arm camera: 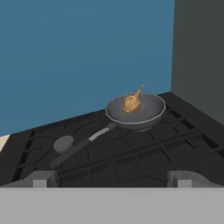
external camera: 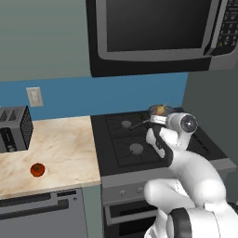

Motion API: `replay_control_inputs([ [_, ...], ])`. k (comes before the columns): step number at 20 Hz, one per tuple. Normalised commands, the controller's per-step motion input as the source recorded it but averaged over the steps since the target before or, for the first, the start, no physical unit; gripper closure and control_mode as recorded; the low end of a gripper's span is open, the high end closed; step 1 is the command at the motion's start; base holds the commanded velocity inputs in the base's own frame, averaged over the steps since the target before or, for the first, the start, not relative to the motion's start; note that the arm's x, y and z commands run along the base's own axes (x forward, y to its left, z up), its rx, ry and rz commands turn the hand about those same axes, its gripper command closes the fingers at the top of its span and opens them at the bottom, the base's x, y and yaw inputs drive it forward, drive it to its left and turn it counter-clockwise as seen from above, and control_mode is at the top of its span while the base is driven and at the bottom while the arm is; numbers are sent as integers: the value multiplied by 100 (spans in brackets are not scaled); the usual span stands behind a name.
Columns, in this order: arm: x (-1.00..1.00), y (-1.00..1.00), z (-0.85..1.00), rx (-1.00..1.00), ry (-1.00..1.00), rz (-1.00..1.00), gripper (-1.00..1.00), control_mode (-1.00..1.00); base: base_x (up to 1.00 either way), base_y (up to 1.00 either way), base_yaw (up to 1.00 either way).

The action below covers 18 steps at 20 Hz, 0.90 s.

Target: Place the pan on the rear right burner on the stove. Then place the tomato and the onion in the pan and turn on the rear right burner.

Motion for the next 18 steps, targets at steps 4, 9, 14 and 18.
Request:
replay_control_inputs([
  [4, -41, 38, 87, 0, 2, 3, -100, -100, 0, 0, 0],
  [9, -51, 34, 54, 0, 11, 4, -100, -100, 0, 0, 0],
  [14, -54, 48, 16, 1, 16, 9, -100, -100, 0, 0, 0],
  [18, -52, 59, 16, 2, 16, 13, -100, -100, 0, 0, 0],
])
